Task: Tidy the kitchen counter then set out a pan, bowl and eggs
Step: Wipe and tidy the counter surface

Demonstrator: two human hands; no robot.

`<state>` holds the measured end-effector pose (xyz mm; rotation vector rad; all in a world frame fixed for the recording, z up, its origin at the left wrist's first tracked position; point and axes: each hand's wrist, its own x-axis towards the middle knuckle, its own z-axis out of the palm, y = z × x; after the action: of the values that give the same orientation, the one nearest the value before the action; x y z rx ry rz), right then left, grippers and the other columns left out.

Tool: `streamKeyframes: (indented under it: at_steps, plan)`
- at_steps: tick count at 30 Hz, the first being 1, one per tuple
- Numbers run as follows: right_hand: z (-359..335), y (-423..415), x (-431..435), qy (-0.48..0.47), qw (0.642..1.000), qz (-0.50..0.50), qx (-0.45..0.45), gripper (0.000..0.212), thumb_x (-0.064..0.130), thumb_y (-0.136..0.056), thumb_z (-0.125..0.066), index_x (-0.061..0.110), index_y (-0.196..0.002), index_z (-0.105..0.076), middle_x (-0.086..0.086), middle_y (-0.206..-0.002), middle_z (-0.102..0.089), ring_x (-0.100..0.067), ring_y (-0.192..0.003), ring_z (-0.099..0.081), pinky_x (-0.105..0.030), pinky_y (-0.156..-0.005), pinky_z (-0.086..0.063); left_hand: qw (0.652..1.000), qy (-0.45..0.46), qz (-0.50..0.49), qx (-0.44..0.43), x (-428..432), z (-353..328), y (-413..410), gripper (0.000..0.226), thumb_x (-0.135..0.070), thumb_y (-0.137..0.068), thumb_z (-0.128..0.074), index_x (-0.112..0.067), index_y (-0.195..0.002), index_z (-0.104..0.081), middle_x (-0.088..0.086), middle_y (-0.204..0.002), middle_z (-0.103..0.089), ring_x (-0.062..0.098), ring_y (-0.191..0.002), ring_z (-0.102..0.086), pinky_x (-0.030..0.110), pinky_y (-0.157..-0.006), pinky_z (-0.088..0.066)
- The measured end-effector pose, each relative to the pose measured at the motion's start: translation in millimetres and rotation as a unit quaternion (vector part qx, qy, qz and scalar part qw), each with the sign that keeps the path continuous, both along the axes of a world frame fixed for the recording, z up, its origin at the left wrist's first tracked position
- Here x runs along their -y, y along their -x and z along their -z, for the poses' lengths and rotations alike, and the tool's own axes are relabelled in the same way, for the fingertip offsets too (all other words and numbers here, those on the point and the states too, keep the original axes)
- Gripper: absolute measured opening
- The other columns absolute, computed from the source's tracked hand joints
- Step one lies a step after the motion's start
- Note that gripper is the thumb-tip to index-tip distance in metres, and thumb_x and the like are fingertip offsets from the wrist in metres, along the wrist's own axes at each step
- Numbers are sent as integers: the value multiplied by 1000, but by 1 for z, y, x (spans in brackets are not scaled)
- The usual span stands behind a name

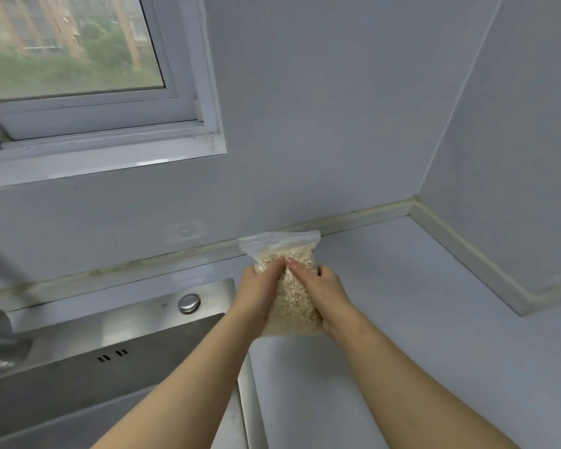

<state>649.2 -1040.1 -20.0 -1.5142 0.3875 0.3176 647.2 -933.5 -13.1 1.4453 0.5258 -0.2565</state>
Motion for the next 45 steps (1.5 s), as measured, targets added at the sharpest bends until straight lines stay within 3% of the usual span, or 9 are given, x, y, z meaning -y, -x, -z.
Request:
streamKeyframes:
  at_steps: [3, 8, 14, 18, 23, 29, 35, 42, 45]
  plan:
    - [-14, 35, 15, 6, 999, 33, -9, 58, 55, -75, -66, 15, -111, -47, -8, -108, -63, -27, -95, -65, -46, -86, -54, 998, -54, 14, 35, 22, -15, 25, 45, -42, -83, -60, -12, -114, -46, 9, -106, -61, 28, -95, -62, 44, -87, -52]
    - [-39, 122, 63, 39, 984, 173, 29, 44, 53, -78, -63, 20, -107, -58, -5, -104, -66, -25, -94, -65, -43, -88, -54, 987, -41, 128, 85, 77, -35, 86, 37, -38, -85, -57, -13, -110, -49, 7, -102, -62, 26, -93, -62, 42, -86, -51]
    - [-57, 245, 120, 20, 932, 349, 95, 29, 42, -83, -64, 21, -102, -60, -4, -100, -69, -25, -90, -69, -44, -84, -57, 951, 7, 286, 120, 154, -56, 177, 31, -35, -87, -58, -15, -109, -48, 7, -106, -61, 27, -96, -62, 41, -86, -52]
    - [-62, 334, 156, 26, 882, 455, 122, 29, 40, -83, -65, 19, -102, -63, -6, -99, -71, -24, -88, -70, -46, -83, -57, 912, 28, 390, 120, 207, -65, 252, 36, -35, -87, -59, -12, -112, -49, 9, -104, -61, 27, -93, -63, 43, -84, -53]
    - [-56, 450, 185, 28, 814, 567, 125, 44, 50, -72, -67, 20, -103, -63, -6, -100, -71, -27, -92, -69, -48, -87, -55, 854, -12, 495, 162, 255, -65, 362, 37, -40, -90, -52, -13, -114, -45, -2, -91, -54, 18, -82, -56, 29, -65, -44]
    - [-48, 630, 195, 31, 726, 676, 124, 21, 34, -85, -64, 21, -101, -66, -7, -96, -73, -26, -89, -70, -48, -84, -56, 763, -43, 616, 189, 294, -54, 532, 38, -43, -89, -50, -15, -115, -47, 5, -106, -59, 25, -96, -59, 37, -86, -49]
    - [-49, 837, 185, 73, 659, 742, 99, 23, 32, -89, -61, 13, -103, -62, -9, -96, -71, -25, -86, -70, -38, -72, -58, 701, 12, 702, 121, 306, -45, 736, 43, -45, -87, -54, -17, -120, -51, 4, -109, -61, 24, -97, -61, 43, -90, -51]
    - [-54, 1039, 164, 110, 577, 805, 77, 19, 32, -89, -59, 16, -99, -61, -6, -94, -71, -22, -84, -69, -33, -67, -56, 618, 48, 780, 84, 310, -43, 944, 30, -42, -87, -55, -15, -101, -50, 5, -97, -61, 25, -91, -62, 44, -89, -52]
    - [-52, 1105, 163, 115, 543, 828, 76, 23, 33, -88, -61, 14, -101, -61, -7, -95, -71, -23, -85, -70, -39, -75, -58, 586, 49, 803, 93, 314, -45, 1011, 34, -42, -88, -54, -13, -105, -49, 5, -97, -60, 23, -90, -62, 40, -85, -52]
